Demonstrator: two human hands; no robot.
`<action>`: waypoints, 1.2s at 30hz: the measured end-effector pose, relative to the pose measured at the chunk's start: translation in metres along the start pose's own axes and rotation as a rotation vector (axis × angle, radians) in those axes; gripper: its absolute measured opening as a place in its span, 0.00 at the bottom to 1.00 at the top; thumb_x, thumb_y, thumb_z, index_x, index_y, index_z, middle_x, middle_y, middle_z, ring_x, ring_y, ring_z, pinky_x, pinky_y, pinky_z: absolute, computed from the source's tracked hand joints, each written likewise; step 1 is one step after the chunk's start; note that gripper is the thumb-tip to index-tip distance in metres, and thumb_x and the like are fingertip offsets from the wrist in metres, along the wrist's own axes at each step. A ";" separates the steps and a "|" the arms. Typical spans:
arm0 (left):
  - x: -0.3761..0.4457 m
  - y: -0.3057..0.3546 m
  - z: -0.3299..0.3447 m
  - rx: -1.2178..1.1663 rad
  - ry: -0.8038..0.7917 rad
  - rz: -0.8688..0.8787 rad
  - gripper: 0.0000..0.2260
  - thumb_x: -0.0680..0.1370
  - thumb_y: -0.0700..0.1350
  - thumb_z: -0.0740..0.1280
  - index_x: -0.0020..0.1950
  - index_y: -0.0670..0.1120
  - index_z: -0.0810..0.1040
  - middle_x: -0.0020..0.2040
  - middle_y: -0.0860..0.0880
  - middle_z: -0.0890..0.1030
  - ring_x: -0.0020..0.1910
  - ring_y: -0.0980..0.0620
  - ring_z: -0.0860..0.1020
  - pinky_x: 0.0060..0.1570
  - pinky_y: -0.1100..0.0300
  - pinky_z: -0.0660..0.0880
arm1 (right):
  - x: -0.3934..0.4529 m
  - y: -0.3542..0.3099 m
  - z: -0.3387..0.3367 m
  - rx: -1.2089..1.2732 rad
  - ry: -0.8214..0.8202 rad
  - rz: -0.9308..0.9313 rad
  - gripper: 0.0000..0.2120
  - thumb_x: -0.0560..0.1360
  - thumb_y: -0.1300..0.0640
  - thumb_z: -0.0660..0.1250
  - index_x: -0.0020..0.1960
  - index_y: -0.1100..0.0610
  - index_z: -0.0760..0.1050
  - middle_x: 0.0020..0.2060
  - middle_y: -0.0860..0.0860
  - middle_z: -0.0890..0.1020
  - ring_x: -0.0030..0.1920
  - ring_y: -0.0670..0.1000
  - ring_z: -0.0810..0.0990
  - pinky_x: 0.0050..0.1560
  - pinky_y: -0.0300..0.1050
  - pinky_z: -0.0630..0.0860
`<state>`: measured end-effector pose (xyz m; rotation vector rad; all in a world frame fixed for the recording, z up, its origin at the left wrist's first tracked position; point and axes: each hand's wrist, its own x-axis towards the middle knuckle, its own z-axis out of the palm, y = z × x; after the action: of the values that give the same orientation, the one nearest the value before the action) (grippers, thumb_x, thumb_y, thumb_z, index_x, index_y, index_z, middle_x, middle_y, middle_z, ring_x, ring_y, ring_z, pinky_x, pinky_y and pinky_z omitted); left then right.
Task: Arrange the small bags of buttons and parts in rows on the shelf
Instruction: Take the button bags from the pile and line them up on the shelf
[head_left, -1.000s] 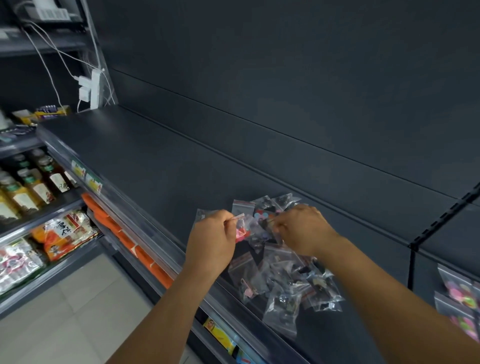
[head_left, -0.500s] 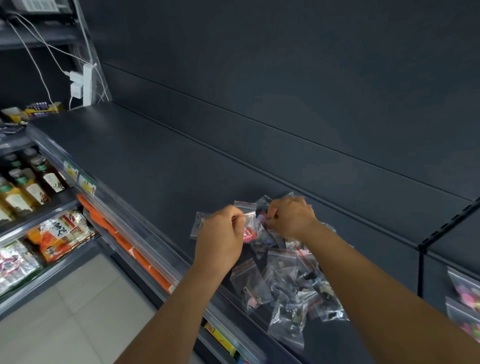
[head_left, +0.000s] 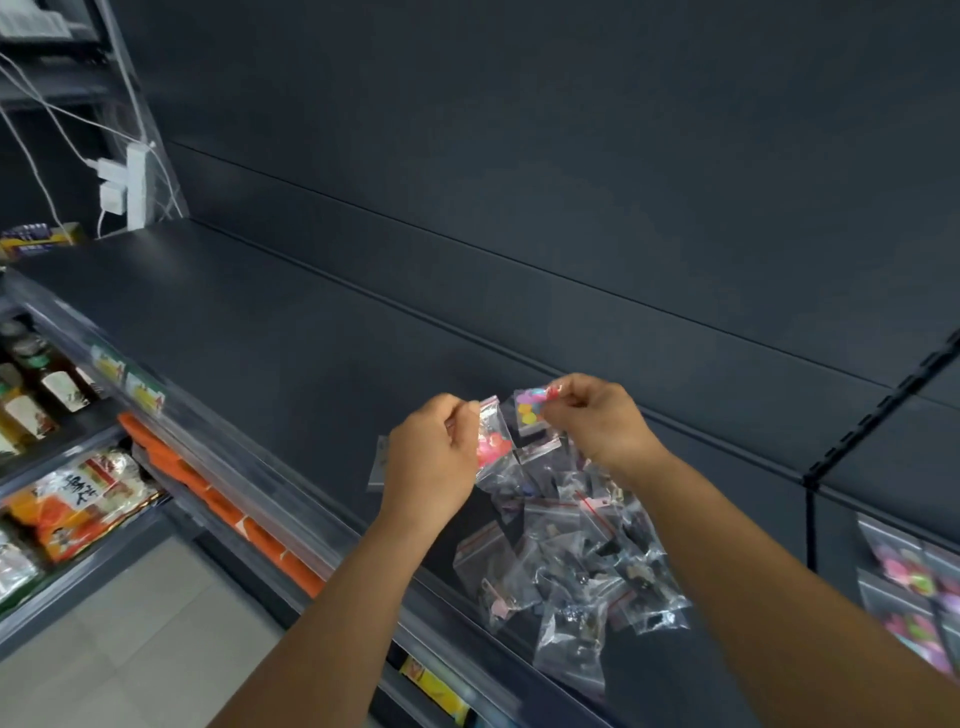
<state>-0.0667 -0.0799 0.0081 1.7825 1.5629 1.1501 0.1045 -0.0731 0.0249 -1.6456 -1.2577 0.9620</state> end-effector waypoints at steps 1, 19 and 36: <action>0.001 0.003 0.001 -0.029 -0.016 -0.003 0.12 0.80 0.46 0.61 0.38 0.45 0.75 0.30 0.53 0.77 0.30 0.56 0.74 0.28 0.66 0.66 | -0.003 -0.002 -0.003 0.040 0.021 -0.005 0.02 0.73 0.61 0.70 0.43 0.57 0.77 0.32 0.47 0.77 0.25 0.40 0.71 0.27 0.33 0.69; -0.045 0.101 0.083 -0.305 -0.410 0.233 0.05 0.77 0.43 0.65 0.43 0.51 0.76 0.38 0.56 0.80 0.36 0.64 0.77 0.38 0.72 0.71 | -0.117 0.006 -0.128 -0.217 0.218 0.029 0.12 0.71 0.61 0.71 0.52 0.50 0.75 0.30 0.43 0.80 0.28 0.39 0.75 0.30 0.29 0.70; -0.216 0.248 0.197 -0.323 -0.568 0.293 0.06 0.79 0.46 0.61 0.43 0.52 0.75 0.38 0.57 0.79 0.40 0.64 0.76 0.38 0.72 0.70 | -0.262 0.090 -0.310 0.027 0.490 0.050 0.03 0.75 0.59 0.68 0.44 0.55 0.81 0.31 0.44 0.80 0.30 0.40 0.75 0.36 0.35 0.73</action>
<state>0.2364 -0.3103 0.0507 1.9237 0.7641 0.8469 0.3661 -0.3927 0.0751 -1.7591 -0.8695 0.5490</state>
